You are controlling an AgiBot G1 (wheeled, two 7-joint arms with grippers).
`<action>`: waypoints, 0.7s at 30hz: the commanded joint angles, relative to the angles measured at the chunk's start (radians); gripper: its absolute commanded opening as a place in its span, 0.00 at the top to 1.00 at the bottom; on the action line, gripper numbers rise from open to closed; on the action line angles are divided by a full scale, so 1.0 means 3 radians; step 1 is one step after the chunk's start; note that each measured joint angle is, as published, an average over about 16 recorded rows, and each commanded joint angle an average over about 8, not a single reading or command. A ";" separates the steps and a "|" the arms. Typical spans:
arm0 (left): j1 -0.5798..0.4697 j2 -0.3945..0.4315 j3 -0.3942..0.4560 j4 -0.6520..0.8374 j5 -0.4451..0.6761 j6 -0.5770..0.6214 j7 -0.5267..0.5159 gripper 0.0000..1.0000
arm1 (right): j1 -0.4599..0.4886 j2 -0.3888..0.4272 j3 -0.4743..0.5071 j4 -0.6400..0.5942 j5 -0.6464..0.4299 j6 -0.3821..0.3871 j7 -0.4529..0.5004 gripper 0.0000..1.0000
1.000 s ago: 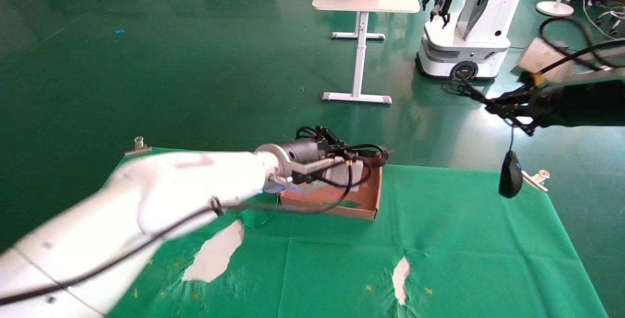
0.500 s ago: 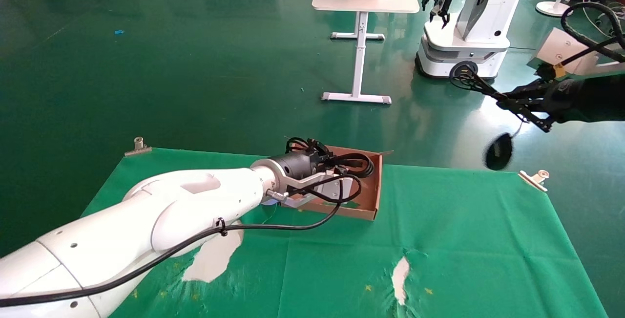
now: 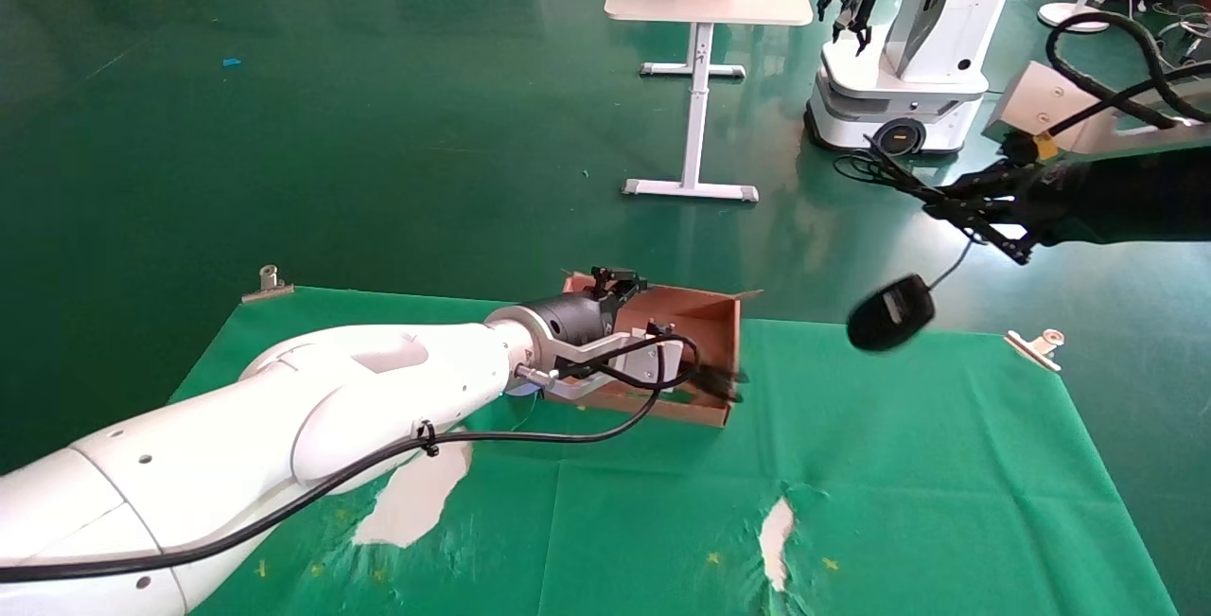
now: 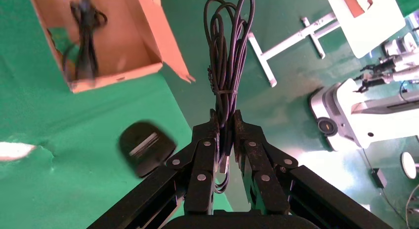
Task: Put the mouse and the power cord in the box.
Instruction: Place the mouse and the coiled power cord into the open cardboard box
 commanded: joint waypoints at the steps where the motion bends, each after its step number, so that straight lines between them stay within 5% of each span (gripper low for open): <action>1: -0.0019 0.0000 0.0038 0.0015 -0.0032 -0.0041 -0.0021 0.00 | -0.0002 -0.0004 0.0003 0.0037 0.0013 -0.0009 0.0013 1.00; 12: -0.0340 -0.0207 -0.0109 0.0924 -0.0182 -0.0181 -0.0512 0.00 | -0.0062 -0.0364 -0.0002 -0.0073 0.0271 0.0021 -0.0290 1.00; 21: -0.0465 -0.0487 -0.0087 0.0881 -0.0068 0.0115 -0.0880 0.00 | -0.0120 -0.1241 -0.0168 -0.0792 0.0277 0.0345 -0.0754 1.00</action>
